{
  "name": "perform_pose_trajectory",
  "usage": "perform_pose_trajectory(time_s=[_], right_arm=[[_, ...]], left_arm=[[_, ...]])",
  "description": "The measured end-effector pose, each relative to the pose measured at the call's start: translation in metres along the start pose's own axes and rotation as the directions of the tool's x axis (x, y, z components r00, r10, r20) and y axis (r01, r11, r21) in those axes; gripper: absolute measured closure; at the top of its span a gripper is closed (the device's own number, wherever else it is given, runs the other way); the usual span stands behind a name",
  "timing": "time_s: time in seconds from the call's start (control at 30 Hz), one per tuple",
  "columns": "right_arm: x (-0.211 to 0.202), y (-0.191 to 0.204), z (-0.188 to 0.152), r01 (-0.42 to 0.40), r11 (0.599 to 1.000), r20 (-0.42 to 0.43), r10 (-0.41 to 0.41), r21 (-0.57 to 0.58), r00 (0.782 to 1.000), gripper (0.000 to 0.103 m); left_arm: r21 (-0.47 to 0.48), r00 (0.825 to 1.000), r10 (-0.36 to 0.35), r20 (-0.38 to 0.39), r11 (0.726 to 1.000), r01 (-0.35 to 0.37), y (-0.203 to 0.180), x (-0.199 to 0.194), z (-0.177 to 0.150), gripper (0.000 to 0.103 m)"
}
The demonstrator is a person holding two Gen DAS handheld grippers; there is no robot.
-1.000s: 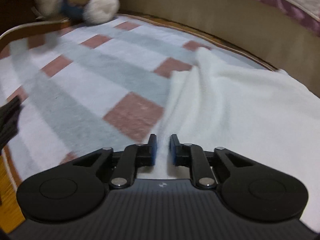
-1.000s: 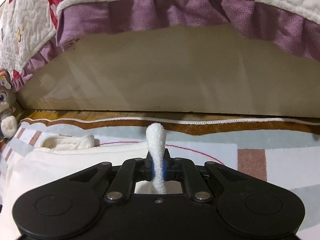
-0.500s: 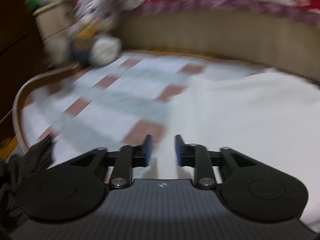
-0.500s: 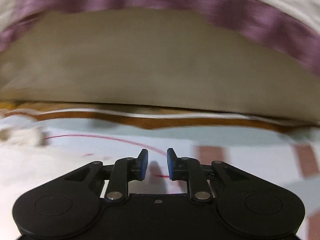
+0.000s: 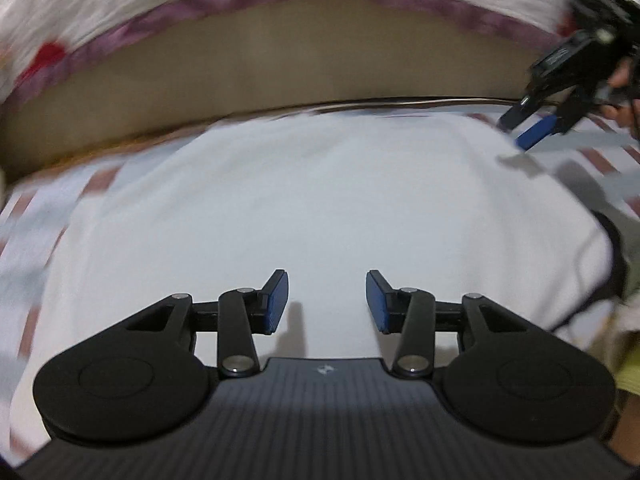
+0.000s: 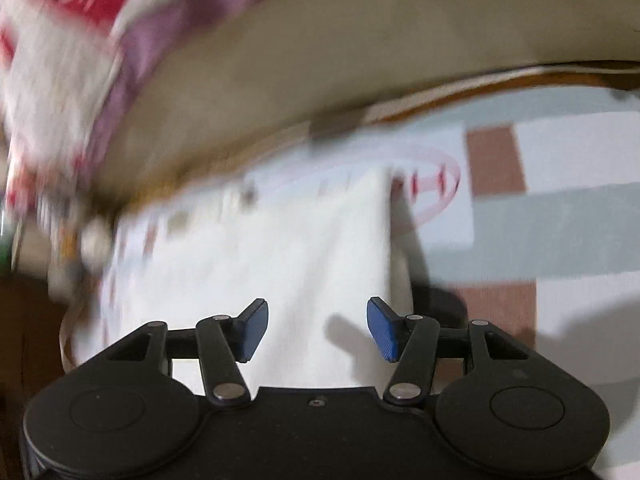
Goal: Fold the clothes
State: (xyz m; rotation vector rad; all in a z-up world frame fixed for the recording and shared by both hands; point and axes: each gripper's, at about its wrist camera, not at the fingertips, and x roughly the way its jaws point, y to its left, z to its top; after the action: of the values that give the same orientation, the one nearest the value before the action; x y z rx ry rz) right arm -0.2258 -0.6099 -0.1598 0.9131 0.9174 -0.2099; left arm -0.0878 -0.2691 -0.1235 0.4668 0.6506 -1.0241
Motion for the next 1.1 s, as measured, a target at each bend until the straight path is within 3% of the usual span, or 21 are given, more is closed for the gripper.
perform_pose_trajectory(time_s=[0.1, 0.2, 0.33, 0.5, 0.6, 0.7, 0.87, 1.0, 1.1], right_arm=[[-0.004, -0.011, -0.021, -0.03, 0.999, -0.104, 0.025, -0.04, 0.994, 0.043], [-0.002, -0.031, -0.039, -0.092, 0.996, -0.174, 0.088, -0.015, 0.981, 0.043], [-0.002, -0.049, -0.056, -0.15, 0.989, -0.187, 0.15, 0.009, 0.971, 0.043], [0.01, -0.054, -0.061, -0.243, 0.97, -0.249, 0.237, 0.007, 0.939, 0.038], [0.028, -0.058, -0.07, -0.293, 0.956, -0.287, 0.29, 0.035, 0.913, 0.038], [0.044, -0.063, -0.074, -0.405, 0.909, -0.302, 0.416, 0.101, 0.858, 0.038], [0.057, -0.058, -0.068, -0.43, 0.898, -0.296, 0.438, 0.093, 0.849, 0.037], [0.072, -0.043, -0.055, -0.423, 0.902, -0.316, 0.428, 0.089, 0.847, 0.037], [0.082, -0.024, -0.041, -0.381, 0.921, -0.328, 0.385, 0.079, 0.863, 0.036]], left_arm=[[0.008, 0.996, -0.09, 0.004, 0.996, 0.09, -0.02, 0.005, -0.006, 0.057], [-0.045, 0.987, -0.152, -0.049, 0.988, 0.15, -0.031, 0.015, -0.02, 0.057], [-0.053, 0.986, -0.155, -0.07, 0.987, 0.151, -0.033, 0.017, -0.024, 0.056], [-0.175, 0.98, -0.182, -0.081, 0.971, 0.166, -0.022, 0.022, -0.021, 0.054], [-0.18, 0.98, -0.183, -0.077, 0.969, 0.167, -0.023, 0.023, -0.023, 0.054], [-0.169, 0.975, -0.199, -0.095, 0.969, 0.181, -0.022, 0.025, -0.021, 0.054], [-0.242, 0.959, -0.252, -0.131, 0.946, 0.215, -0.01, 0.032, -0.014, 0.052], [-0.306, 0.955, -0.264, -0.134, 0.928, 0.214, -0.005, 0.035, -0.014, 0.052], [-0.317, 0.955, -0.26, -0.142, 0.926, 0.205, -0.006, 0.036, -0.013, 0.052]])
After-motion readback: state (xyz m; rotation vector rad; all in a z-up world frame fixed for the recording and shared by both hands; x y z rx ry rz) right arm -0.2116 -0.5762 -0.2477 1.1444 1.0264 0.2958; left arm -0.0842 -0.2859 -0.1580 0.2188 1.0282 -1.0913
